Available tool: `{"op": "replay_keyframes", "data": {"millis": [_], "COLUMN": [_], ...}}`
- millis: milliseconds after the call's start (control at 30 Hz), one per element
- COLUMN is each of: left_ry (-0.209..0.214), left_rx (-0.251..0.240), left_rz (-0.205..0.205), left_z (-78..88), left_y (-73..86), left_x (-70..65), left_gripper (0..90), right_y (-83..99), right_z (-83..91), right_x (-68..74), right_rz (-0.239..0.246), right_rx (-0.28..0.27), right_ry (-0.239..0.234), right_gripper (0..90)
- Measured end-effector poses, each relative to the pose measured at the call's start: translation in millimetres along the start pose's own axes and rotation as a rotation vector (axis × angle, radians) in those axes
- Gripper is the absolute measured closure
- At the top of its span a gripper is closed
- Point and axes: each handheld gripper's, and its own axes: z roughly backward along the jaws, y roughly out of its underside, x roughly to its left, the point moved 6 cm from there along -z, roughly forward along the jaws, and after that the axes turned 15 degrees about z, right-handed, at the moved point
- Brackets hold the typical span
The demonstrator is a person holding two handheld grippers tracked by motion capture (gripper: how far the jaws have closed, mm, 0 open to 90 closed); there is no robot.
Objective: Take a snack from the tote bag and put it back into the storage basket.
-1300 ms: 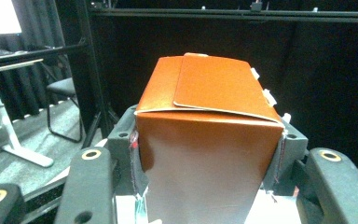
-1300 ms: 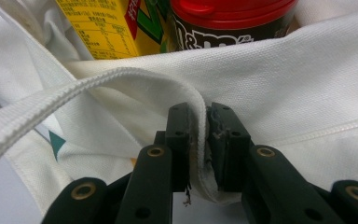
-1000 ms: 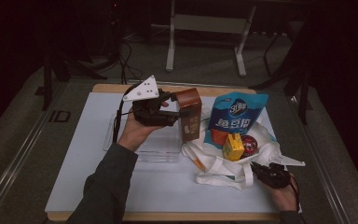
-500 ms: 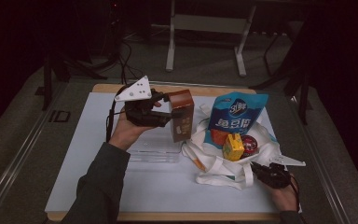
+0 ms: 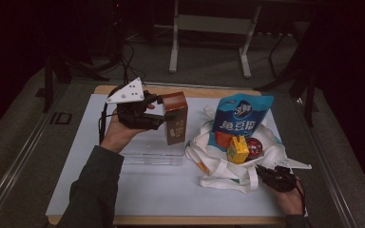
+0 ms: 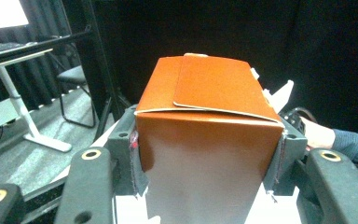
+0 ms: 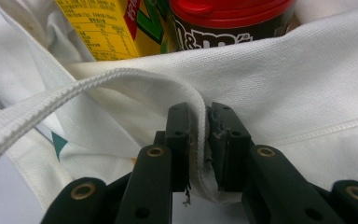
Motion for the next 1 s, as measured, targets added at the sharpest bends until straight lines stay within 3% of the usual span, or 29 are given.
{"op": "replay_keyframes", "data": {"millis": [1000], "left_ry": [-0.078], "left_rx": [0.084], "left_rz": [-0.012], "left_z": [36.3], "left_y": [13.4], "left_x": [21.3], "left_gripper": [43.1], "right_y": [0.6], "right_z": [0.0], "right_x": [0.2], "right_rz": [-0.005], "right_rx": [-0.003], "right_ry": [-0.001], "right_gripper": [77.5]}}
